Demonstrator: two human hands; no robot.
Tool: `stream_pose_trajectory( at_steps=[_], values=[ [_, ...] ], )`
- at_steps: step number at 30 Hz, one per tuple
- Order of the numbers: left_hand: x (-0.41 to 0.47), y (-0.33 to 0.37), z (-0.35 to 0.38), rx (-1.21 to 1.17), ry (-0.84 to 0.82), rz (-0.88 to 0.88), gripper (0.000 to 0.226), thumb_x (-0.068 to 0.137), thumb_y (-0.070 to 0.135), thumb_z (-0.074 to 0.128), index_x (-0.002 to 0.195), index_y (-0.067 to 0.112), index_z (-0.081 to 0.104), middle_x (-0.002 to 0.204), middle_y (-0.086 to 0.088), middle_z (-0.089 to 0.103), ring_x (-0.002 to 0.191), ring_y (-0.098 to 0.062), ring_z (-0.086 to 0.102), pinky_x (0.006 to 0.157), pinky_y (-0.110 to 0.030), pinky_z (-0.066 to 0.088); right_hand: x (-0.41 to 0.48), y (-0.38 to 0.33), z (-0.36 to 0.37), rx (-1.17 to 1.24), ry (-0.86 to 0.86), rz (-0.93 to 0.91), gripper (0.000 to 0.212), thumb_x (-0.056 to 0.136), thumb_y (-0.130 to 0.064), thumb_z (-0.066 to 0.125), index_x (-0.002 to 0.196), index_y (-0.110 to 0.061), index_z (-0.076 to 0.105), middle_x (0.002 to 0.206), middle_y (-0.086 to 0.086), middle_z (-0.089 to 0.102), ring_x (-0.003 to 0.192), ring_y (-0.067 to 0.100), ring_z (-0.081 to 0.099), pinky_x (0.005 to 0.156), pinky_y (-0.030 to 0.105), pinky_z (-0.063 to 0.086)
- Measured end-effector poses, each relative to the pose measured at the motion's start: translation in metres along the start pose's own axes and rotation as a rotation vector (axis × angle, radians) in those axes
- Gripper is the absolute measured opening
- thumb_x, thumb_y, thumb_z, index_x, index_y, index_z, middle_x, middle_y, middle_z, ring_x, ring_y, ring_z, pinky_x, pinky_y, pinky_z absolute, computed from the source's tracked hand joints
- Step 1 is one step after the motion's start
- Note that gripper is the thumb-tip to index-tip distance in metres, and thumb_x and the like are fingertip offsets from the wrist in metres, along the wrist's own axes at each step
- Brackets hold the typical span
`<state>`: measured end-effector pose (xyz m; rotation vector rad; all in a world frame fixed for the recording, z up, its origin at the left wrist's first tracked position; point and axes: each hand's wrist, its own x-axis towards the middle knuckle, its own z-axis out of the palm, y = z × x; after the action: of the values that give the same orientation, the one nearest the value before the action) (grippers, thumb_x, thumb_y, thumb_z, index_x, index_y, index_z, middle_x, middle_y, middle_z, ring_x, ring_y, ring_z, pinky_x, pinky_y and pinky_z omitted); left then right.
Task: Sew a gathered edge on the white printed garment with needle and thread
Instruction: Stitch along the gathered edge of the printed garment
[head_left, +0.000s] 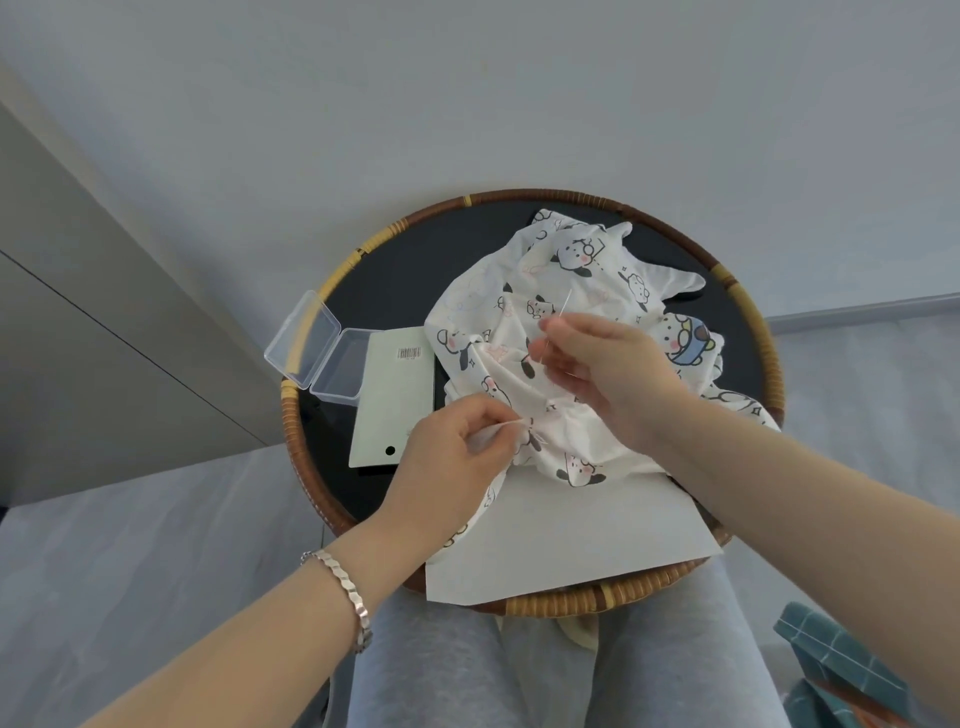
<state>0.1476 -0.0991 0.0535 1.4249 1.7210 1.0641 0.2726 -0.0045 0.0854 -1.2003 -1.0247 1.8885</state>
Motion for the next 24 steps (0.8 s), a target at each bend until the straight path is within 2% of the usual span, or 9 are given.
stream_pose_trajectory(
  at_steps=[2, 4, 8, 10, 12, 14, 17, 19, 24],
  values=[
    [0.002, -0.001, 0.000, -0.068, 0.007, -0.037, 0.012, 0.086, 0.013, 0.063, 0.078, 0.022, 0.064, 0.072, 0.011, 0.068, 0.072, 0.004, 0.060, 0.066, -0.005, 0.041, 0.008, -0.005, -0.001, 0.229, -0.107, 0.058, 0.013, 0.095, -0.014, 0.050, 0.088, -0.012, 0.061, 0.062, 0.001, 0.055, 0.053, 0.010, 0.056, 0.058, 0.024, 0.056],
    [0.003, 0.001, -0.001, -0.122, -0.008, -0.057, 0.011, 0.087, 0.011, 0.060, 0.079, 0.018, 0.061, 0.061, 0.011, 0.066, 0.059, 0.005, 0.056, 0.060, -0.005, 0.040, 0.017, -0.006, -0.004, 0.061, -0.182, 0.049, 0.015, 0.097, -0.017, 0.046, 0.089, -0.015, 0.059, 0.058, -0.001, 0.046, 0.040, 0.007, 0.038, 0.039, 0.017, 0.040],
    [0.004, 0.007, -0.001, -0.105, -0.078, -0.054, 0.011, 0.090, 0.007, 0.054, 0.080, 0.012, 0.053, 0.039, 0.019, 0.051, 0.039, 0.004, 0.042, 0.048, -0.006, 0.033, 0.045, -0.007, -0.032, -1.436, -0.074, -0.417, 0.020, 0.098, -0.021, 0.039, 0.104, -0.021, 0.058, 0.077, 0.001, 0.055, 0.062, 0.019, 0.051, 0.053, 0.026, 0.038],
    [0.004, 0.008, 0.000, -0.104, -0.082, -0.045, 0.014, 0.091, 0.005, 0.053, 0.079, 0.013, 0.052, 0.039, 0.020, 0.051, 0.040, 0.005, 0.044, 0.048, -0.005, 0.033, 0.056, -0.018, -0.050, -1.966, 0.065, -0.468, 0.029, 0.095, -0.009, 0.036, 0.120, -0.019, 0.048, 0.096, 0.005, 0.052, 0.079, 0.027, 0.056, 0.060, 0.032, 0.040],
    [0.004, 0.008, 0.001, -0.116, -0.088, -0.052, 0.015, 0.091, 0.004, 0.052, 0.079, 0.014, 0.052, 0.040, 0.020, 0.052, 0.041, 0.007, 0.045, 0.049, -0.004, 0.033, 0.061, -0.031, -0.059, -1.929, 0.284, -0.396, 0.036, 0.090, -0.002, 0.039, 0.124, -0.014, 0.043, 0.110, 0.010, 0.051, 0.090, 0.033, 0.058, 0.068, 0.037, 0.044],
    [0.003, 0.007, 0.002, -0.117, -0.090, -0.053, 0.015, 0.091, 0.004, 0.052, 0.079, 0.014, 0.052, 0.041, 0.020, 0.052, 0.042, 0.007, 0.046, 0.049, -0.004, 0.033, 0.058, -0.038, -0.057, -1.575, 0.335, -0.337, 0.029, 0.093, -0.011, 0.043, 0.121, -0.016, 0.048, 0.105, 0.005, 0.053, 0.084, 0.025, 0.057, 0.064, 0.028, 0.042],
    [0.003, 0.005, 0.003, -0.114, -0.090, -0.046, 0.013, 0.091, 0.006, 0.052, 0.080, 0.014, 0.053, 0.041, 0.020, 0.052, 0.043, 0.005, 0.045, 0.049, -0.005, 0.033, 0.035, -0.038, -0.037, -1.166, -0.084, -0.193, 0.016, 0.090, -0.027, 0.056, 0.105, -0.023, 0.062, 0.068, -0.012, 0.046, 0.053, 0.004, 0.041, 0.044, 0.009, 0.032],
    [0.003, 0.004, 0.003, -0.122, -0.087, -0.047, 0.013, 0.091, 0.006, 0.052, 0.081, 0.014, 0.054, 0.041, 0.018, 0.051, 0.041, 0.003, 0.042, 0.048, -0.006, 0.032, 0.015, -0.030, -0.024, -1.106, -0.369, -0.070, 0.018, 0.085, -0.036, 0.063, 0.099, -0.026, 0.069, 0.054, -0.012, 0.042, 0.043, 0.003, 0.035, 0.042, 0.011, 0.032],
    [0.002, 0.005, 0.003, -0.126, -0.082, -0.036, 0.015, 0.091, 0.008, 0.054, 0.079, 0.017, 0.054, 0.039, 0.018, 0.050, 0.040, 0.002, 0.041, 0.047, -0.006, 0.031, 0.010, -0.013, -0.020, -1.078, -0.480, 0.007, 0.016, 0.080, -0.036, 0.068, 0.084, -0.021, 0.073, 0.051, -0.007, 0.040, 0.043, 0.006, 0.032, 0.044, 0.017, 0.029]
  ],
)
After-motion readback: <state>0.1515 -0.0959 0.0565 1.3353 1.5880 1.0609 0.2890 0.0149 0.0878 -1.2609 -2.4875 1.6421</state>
